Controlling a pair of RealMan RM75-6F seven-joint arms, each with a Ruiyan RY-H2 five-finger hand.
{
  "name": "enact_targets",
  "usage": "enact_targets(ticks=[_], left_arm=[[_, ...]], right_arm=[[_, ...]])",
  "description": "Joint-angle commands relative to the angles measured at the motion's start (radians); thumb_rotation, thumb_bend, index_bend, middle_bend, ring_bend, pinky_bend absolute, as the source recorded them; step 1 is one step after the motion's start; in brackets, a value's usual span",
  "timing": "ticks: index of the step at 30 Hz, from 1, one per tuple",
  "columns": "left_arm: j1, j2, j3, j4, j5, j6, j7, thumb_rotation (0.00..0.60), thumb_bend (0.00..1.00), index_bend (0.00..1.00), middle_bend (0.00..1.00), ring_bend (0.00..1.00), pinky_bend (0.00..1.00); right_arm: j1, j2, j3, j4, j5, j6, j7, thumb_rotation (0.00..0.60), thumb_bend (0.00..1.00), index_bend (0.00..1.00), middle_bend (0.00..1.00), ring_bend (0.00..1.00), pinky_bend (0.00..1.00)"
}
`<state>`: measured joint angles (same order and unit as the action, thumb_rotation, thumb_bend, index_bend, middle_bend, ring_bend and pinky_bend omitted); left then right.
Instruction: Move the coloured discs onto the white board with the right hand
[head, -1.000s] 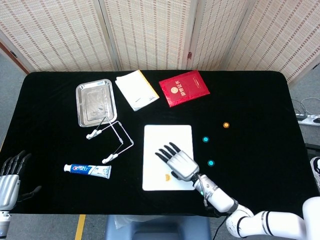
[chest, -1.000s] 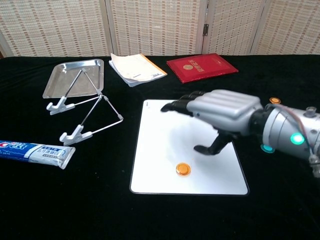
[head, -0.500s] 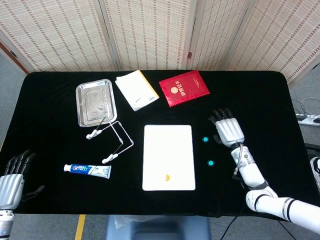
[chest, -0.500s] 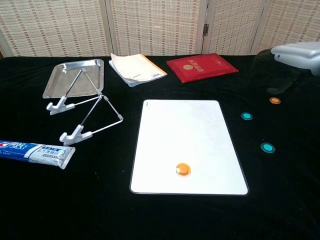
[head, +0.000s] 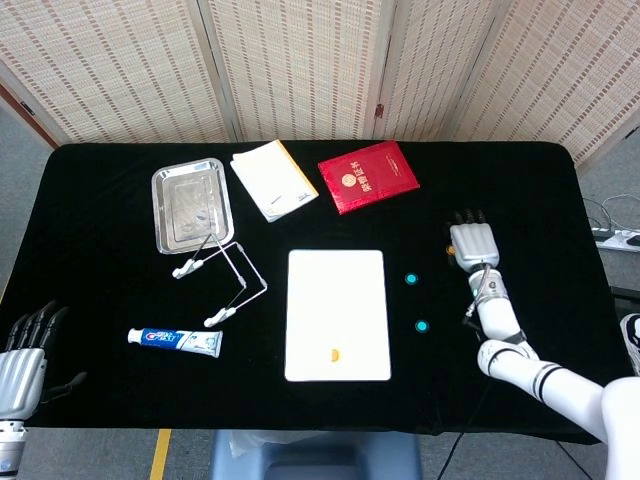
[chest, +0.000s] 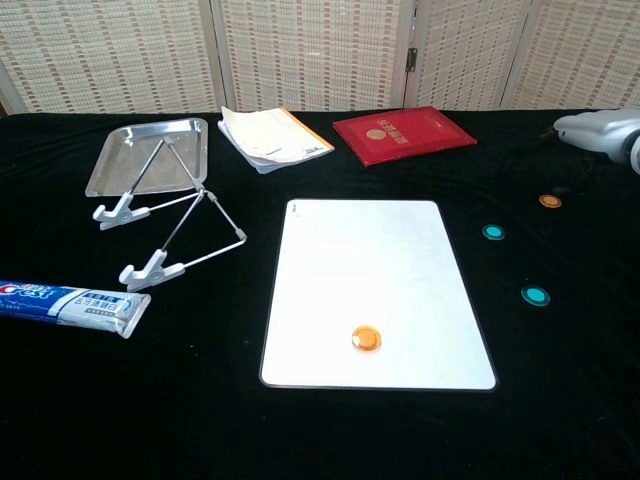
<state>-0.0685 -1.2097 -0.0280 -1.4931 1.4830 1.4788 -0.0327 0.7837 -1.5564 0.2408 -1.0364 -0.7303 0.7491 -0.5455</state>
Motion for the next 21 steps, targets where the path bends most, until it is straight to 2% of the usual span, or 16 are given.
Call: enact_targets(ticks=[1,8,21], left_arm=[[-0.001,-0.002,0.0,0.001,-0.002,-0.003,0.003,0.6,0.2,0.03,0.02,0.07,0.0],[-0.006,-0.005,-0.001,-0.005,0.001,-0.007,0.012,0.6,0.2,0.03,0.02,0.07,0.0],[-0.005,-0.006,-0.003,-0.001,-0.008,-0.012,0.015,0.6,0.2,0.03,0.02,0.07,0.0]], right_arm=[[0.009,-0.037,-0.011,0.07,0.033,-0.033,0.012,0.6,0.43,0.35,0.15,0.04,0.0],[0.013,-0.083,-0.018,0.167,0.031,-0.07,0.05,0.6,0.43,0.37,0.15,0.04,0.0],[0.037,-0.136,-0.008,0.272,0.039,-0.111,0.058,0.6,0.43,0.4,0.16,0.04,0.0]])
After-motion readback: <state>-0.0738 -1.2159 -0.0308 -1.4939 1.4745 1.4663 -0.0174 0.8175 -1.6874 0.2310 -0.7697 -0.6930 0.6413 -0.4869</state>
